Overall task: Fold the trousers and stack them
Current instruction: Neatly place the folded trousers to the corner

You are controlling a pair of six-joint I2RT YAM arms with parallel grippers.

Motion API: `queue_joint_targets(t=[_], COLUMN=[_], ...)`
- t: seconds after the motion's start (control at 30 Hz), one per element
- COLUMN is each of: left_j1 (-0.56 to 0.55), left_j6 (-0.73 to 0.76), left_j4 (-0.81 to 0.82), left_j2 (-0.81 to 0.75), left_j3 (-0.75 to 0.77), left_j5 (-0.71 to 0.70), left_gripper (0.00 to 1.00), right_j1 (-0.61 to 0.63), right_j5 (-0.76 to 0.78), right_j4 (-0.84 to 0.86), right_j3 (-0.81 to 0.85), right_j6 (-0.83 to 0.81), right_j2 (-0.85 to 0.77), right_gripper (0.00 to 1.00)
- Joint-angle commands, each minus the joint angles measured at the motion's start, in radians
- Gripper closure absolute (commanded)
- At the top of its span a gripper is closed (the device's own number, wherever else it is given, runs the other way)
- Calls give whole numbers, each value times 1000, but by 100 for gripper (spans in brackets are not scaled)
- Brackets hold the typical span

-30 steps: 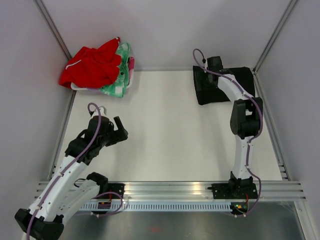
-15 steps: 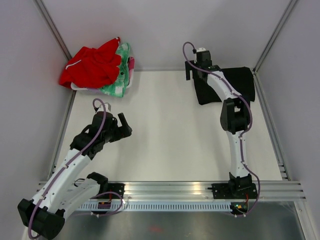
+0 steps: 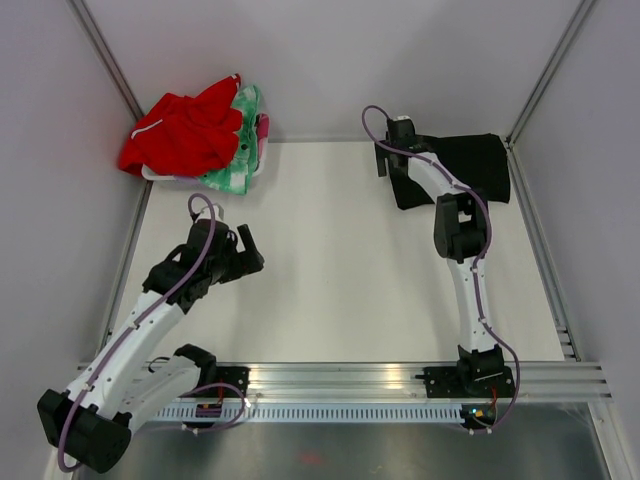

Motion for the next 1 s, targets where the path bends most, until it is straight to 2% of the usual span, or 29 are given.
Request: queue_joint_targets(t=[0.0, 0.37, 0.67, 0.77, 0.83, 0.9, 0.97], left_j1=[1, 1, 1, 1, 1, 1, 5], left_j6=[17, 6, 5, 6, 14, 29, 35], left_j4=[-15, -13, -3, -6, -3, -3, 5], left_j2=[26, 81, 100, 86, 84, 90, 103], left_j3=[52, 91, 103, 103, 112, 131, 151], left_j5=[-12, -14, 5, 2, 2, -14, -28], left_gripper=[0, 0, 0, 0, 0, 0, 0], right_j1=[-14, -119, -132, -134, -131, -114, -87], right_j5=[69, 1, 14, -112, -259, -386, -445], right_j4=[39, 19, 19, 3, -16, -28, -13], right_j3=[-3, -11, -3, -21, -15, -21, -53], right_j6=[-20, 12, -3, 0, 20, 43, 52], right_j2=[41, 42, 38, -10, -47, -128, -236], right_gripper=[5, 5, 3, 2, 2, 2, 2])
